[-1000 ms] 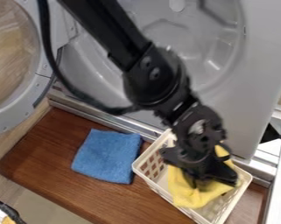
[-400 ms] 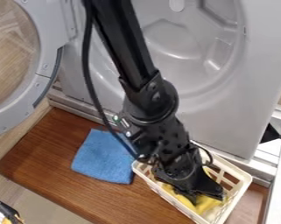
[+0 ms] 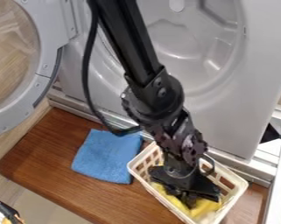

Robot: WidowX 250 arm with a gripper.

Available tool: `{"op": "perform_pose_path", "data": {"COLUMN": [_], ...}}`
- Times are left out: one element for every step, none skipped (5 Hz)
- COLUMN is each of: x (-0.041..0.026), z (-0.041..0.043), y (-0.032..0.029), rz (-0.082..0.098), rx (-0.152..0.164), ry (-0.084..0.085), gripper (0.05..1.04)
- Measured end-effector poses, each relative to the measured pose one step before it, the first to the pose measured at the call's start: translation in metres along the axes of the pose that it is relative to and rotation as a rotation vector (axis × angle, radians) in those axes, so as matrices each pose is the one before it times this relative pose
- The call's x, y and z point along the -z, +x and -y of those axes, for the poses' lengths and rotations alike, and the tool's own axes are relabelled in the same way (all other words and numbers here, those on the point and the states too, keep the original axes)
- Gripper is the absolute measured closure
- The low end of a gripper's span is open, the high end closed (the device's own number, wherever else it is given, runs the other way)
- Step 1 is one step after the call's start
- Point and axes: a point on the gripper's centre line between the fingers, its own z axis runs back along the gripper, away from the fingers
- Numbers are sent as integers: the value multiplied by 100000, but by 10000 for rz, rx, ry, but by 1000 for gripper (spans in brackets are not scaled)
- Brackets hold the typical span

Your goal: Put the yellow cloth in the basket

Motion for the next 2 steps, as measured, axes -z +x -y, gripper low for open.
{"op": "perform_pose_path", "data": {"x": [-698,-659], "z": [532,397], "y": [269,370], "rz": [58,66], "rx": [201,221], "ry": [37,-3], "gripper": [304,86]}}
